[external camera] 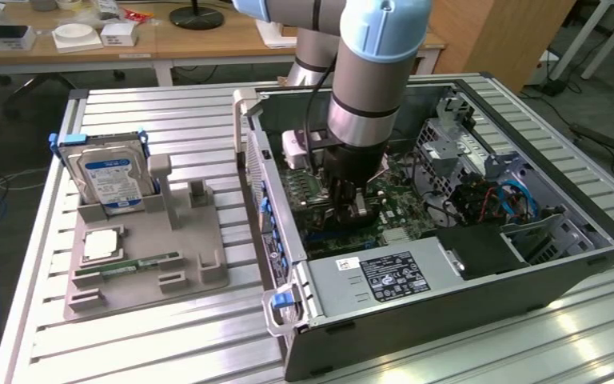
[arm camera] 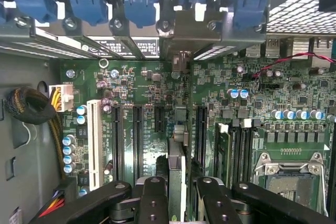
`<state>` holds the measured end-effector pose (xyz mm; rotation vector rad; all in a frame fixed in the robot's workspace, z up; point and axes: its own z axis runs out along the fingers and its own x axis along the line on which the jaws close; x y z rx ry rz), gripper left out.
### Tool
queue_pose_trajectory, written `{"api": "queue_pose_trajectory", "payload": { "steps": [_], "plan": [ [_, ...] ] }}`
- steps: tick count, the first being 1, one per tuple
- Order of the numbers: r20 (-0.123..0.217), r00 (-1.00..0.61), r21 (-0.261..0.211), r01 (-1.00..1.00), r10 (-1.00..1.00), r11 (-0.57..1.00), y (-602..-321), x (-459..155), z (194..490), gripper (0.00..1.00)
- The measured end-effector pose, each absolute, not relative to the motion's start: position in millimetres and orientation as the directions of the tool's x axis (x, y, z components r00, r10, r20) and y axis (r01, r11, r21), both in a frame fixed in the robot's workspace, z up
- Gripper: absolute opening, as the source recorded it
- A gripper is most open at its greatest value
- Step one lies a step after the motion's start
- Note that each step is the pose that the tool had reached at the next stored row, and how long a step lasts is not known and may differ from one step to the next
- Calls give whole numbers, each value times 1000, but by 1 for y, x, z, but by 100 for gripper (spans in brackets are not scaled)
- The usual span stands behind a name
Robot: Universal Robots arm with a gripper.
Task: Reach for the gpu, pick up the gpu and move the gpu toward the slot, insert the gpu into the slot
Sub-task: 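Insert the gpu into the slot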
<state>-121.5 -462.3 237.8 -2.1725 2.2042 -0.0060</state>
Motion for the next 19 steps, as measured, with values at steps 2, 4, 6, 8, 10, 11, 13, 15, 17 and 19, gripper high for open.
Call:
{"api": "queue_pose_trajectory", "payload": {
  "steps": [2, 4, 6, 8, 10, 11, 13, 15, 17, 19],
  "plan": [
    [-31, -14, -36, -999, -999, 15, -462, -121, 237, 26],
    [-31, -14, -36, -999, -999, 15, -462, -121, 237, 26],
    [-31, -14, -36, -999, -999, 15, -462, -122, 237, 26],
    [-31, -14, -36, -999, -999, 15, -462, -122, 237, 26],
    [-31, -14, -36, -999, -999, 15, -462, -122, 237, 26],
    [-31, -14, -36, -999, -999, 15, -462, -122, 237, 26],
    [-31, -14, -36, -999, -999, 15, -462, -123, 237, 26],
    [-31, -14, -36, -999, -999, 15, -462, -123, 237, 26],
    [-31, -14, -36, -999, -999, 15, -462, -124, 237, 26],
    [-31, -14, -36, -999, -999, 15, -462, -124, 237, 26]
  ]
}}
